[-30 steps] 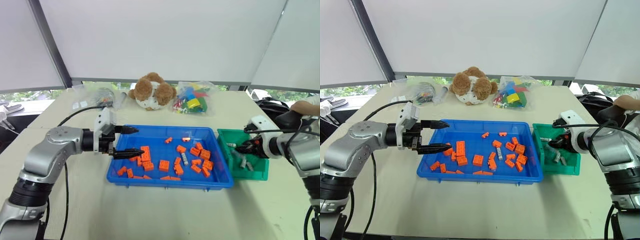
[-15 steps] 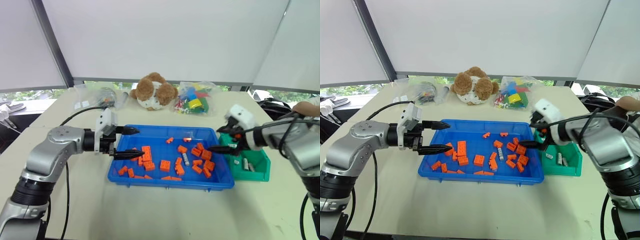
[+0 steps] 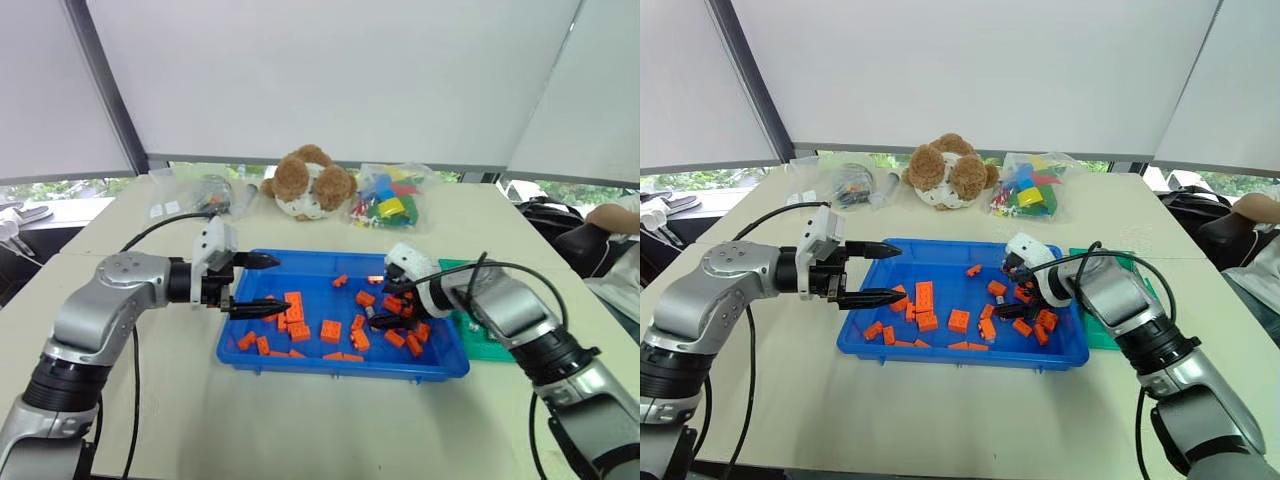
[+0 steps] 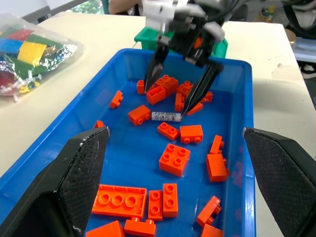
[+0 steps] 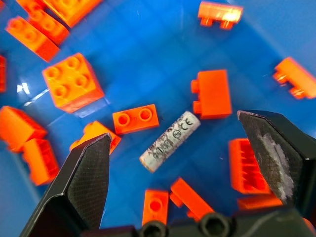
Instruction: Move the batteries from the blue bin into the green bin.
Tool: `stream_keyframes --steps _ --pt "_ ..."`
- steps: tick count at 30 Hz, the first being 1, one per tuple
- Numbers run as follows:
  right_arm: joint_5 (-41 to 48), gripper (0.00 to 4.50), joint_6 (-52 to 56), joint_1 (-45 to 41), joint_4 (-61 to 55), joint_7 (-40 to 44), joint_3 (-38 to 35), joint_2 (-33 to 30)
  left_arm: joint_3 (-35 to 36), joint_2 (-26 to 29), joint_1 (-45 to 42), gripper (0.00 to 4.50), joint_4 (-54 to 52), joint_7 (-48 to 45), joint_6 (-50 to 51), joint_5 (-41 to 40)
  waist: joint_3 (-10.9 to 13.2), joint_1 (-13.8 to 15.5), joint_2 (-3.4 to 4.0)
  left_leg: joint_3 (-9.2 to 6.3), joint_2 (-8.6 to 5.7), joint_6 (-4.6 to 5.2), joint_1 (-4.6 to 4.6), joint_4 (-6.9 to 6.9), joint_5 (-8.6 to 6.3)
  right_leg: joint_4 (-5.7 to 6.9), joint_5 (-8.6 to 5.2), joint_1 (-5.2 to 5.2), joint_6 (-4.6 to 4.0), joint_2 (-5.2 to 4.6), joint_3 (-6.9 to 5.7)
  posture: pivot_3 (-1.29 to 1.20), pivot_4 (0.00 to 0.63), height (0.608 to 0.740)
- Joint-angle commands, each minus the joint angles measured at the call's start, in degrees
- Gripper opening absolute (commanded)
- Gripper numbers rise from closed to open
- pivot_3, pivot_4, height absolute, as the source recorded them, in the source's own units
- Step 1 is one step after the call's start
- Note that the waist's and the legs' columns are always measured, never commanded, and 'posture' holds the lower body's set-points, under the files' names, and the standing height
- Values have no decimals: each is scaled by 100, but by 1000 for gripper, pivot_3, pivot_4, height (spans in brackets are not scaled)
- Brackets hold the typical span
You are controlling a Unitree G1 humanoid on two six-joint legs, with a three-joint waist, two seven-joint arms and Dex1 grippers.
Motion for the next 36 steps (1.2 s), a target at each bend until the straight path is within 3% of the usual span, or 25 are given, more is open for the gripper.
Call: stream_keyframes --steps 1,12,15,21,28,32,36 --pt "-137 4471 -72 -67 33 -59 -16 70 180 99 4 4500 -236 27 -11 -60 0 -3 0 0 0 0 0 0 0 0 0 0 0 0 0 0 150 727" --pt "-471 4471 -176 -89 618 -233 228 444 184 141 41 4500 -309 88 8 -91 -1 -10 -1 0 0 0 1 1 0 0 0 3 0 0 -1 0 150 727" --pt "-492 3210 -119 -115 699 -211 257 466 185 141 49 4500 -321 101 -3 -88 -1 -11 -1 -1 0 0 2 1 0 0 0 5 0 0 -2 0 150 727" --pt "-494 20 -5 -50 513 -64 241 361 190 150 67 4500 -332 123 -16 -74 -1 -10 -1 -2 0 0 2 1 0 0 0 5 0 0 -2 0 150 727" --pt "-231 15 717 -75 -533 -133 -372 30 159 124 41 4500 -292 129 -40 -55 0 -6 0 -1 0 0 1 1 0 0 0 3 0 0 -2 0 150 727" --pt "28 15 1288 -412 -1034 -391 -1314 -215 123 106 25 4500 -259 105 -66 -38 0 -6 0 -2 0 0 1 0 0 0 0 2 0 0 -2 0 150 727" --pt "-29 15 1379 -552 -871 -650 -1913 -853 103 82 -1 4500 -230 82 -78 -36 0 26 -1 0 0 3 0 -1 -2 -1 0 1 -1 -2 -2 0 150 727"
